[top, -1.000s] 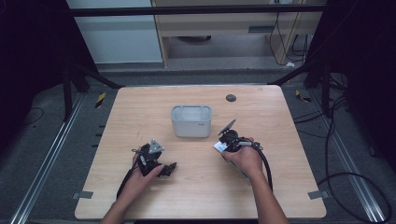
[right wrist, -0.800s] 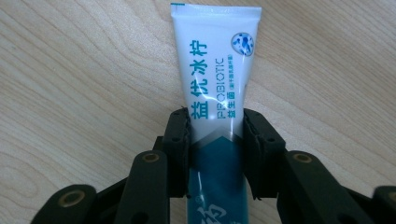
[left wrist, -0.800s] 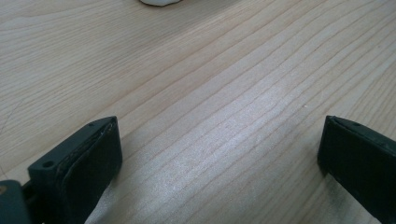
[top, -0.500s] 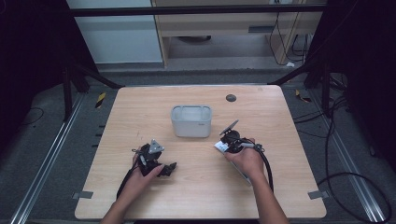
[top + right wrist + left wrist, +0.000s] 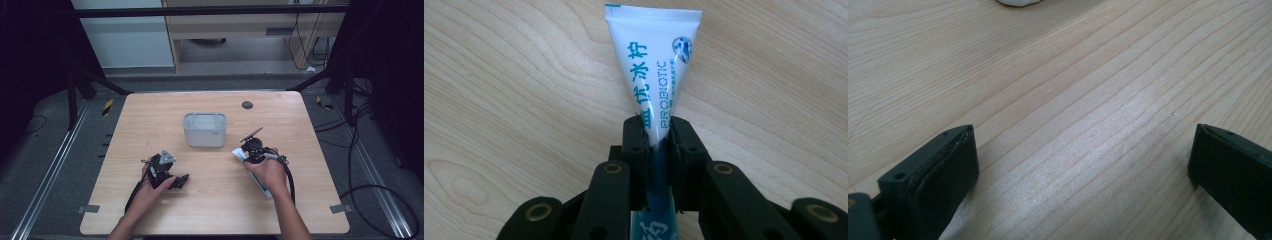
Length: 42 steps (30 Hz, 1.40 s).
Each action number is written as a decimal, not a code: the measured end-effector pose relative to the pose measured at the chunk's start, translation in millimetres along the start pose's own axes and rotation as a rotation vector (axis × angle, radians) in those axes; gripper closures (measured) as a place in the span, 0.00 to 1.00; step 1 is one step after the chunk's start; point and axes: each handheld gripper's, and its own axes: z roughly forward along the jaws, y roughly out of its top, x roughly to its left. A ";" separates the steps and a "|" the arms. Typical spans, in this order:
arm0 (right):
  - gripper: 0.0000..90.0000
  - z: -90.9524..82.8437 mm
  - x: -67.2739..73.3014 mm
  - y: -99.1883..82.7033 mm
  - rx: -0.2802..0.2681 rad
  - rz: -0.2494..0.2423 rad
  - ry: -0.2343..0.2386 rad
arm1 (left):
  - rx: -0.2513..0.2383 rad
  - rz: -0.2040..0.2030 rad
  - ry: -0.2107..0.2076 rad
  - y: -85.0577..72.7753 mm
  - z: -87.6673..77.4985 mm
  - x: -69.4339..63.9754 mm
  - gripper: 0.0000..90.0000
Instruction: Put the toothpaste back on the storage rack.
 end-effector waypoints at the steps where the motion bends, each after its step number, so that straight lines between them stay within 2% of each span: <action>1: 0.88 0.0 0.0 0.0 0.000 0.000 0.000 | 0.000 0.000 0.000 0.0 0.0 0.0 0.00; 6: 0.88 -7.6 -2.8 -1.0 -0.021 0.016 0.006 | 0.000 0.000 0.000 0.0 0.0 0.0 0.00; 14: 0.89 -15.2 -6.6 -2.1 -0.044 0.015 -0.006 | 0.000 0.000 0.000 0.0 0.0 0.0 0.00; 24: 0.89 -36.5 -9.5 4.3 -0.084 0.015 -0.016 | 0.000 0.000 0.000 0.0 0.0 0.0 0.00; 34: 0.89 -57.0 -13.9 10.0 -0.211 0.040 -0.035 | 0.000 0.000 0.000 0.0 0.0 0.0 0.00; 42: 0.89 -73.4 -10.0 15.2 -0.298 0.053 -0.044 | 0.000 0.001 0.000 0.0 0.0 0.1 0.00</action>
